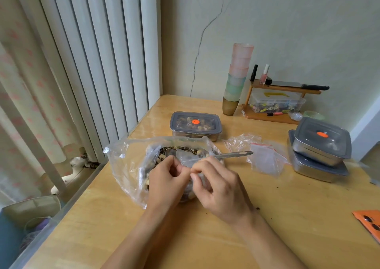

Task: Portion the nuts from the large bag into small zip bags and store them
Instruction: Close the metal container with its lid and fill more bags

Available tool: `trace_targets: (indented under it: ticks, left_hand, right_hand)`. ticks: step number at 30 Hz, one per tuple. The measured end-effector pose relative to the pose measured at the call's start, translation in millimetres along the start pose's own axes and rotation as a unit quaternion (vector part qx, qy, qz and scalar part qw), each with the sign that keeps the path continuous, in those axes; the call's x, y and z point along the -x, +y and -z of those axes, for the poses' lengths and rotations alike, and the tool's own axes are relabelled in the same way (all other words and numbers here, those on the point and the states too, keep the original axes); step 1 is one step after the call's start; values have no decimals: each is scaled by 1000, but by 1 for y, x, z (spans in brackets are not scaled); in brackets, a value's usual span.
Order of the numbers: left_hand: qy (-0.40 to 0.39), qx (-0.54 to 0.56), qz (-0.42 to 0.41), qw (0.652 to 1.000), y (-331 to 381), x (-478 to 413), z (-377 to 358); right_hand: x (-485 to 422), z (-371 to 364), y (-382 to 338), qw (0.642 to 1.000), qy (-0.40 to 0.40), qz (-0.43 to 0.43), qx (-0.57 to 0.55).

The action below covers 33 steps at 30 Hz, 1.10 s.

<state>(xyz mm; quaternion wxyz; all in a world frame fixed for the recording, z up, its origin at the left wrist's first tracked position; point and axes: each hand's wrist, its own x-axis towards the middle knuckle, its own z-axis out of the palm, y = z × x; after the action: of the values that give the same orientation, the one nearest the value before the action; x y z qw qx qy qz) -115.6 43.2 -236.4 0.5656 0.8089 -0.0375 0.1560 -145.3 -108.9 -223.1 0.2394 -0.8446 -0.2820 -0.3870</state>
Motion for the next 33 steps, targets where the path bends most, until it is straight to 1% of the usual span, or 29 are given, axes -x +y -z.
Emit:
trace_targets:
  ticks: [2, 5, 7, 10, 12, 13, 14, 15, 17, 19, 21, 23, 24, 25, 26, 28, 30, 32, 33]
  left_hand:
    - [-15, 22, 29, 999, 0, -1, 1]
    - [-12, 97, 75, 992, -3, -2, 2]
    - [-11, 115, 79, 990, -2, -3, 2]
    - [-12, 75, 37, 996, -1, 0, -1]
    - [-9, 23, -17, 1000, 0, 3, -3]
    - [-10, 0, -49, 999, 0, 4, -4]
    - [-11, -18, -80, 997, -1, 4, -6]
    - [-12, -32, -110, 993, -2, 4, -6]
    - [-19, -48, -156, 986, -4, 4, -7]
    - [-25, -52, -173, 983, -6, 4, -8]
    - [-25, -57, -173, 983, -7, 4, -9]
    - [-32, -57, -175, 982, -8, 4, -9]
    - [-40, -57, -180, 981, -9, 4, -9]
    - [-47, -60, -187, 979, -9, 3, -7]
    - [-45, -66, -194, 978, -8, 1, -6]
    - [-13, -79, -202, 976, -8, -3, -1]
    - [19, -101, -215, 971, -8, -6, 5]
    - [4, -144, -248, 958, -12, -8, 8]
    - [-21, -163, -259, 952, -15, -8, 9]
  right_hand:
    - [2, -4, -5, 999, -13, -3, -33]
    - [5, -9, -1, 998, -20, -49, -41]
    - [6, -12, 4, 993, -67, -91, -45]
    - [8, -17, 6, 978, -144, -142, -45]
    - [7, -17, 5, 972, -154, -166, -61]
    - [6, -16, 5, 964, -154, -198, -94]
    - [5, -14, 4, 945, -159, -247, -141]
    - [3, -12, 2, 915, -163, -306, -204]
    - [0, -8, -2, 835, -153, -392, -353]
    - [-4, -2, -3, 773, -140, -415, -458]
    - [-9, 3, -3, 738, -130, -420, -511]
    - [-11, 6, 1, 712, -134, -435, -535]
    - [-10, 6, 2, 710, -136, -437, -536]
    - [-9, 6, 4, 716, -136, -434, -530]
    - [-8, 6, 5, 731, -140, -427, -513]
    - [-6, 6, 8, 788, -154, -408, -435]
    - [-2, 4, 10, 850, -172, -364, -340]
    - [2, 3, 10, 897, -195, -300, -261]
    - [2, 4, 10, 909, -209, -273, -236]
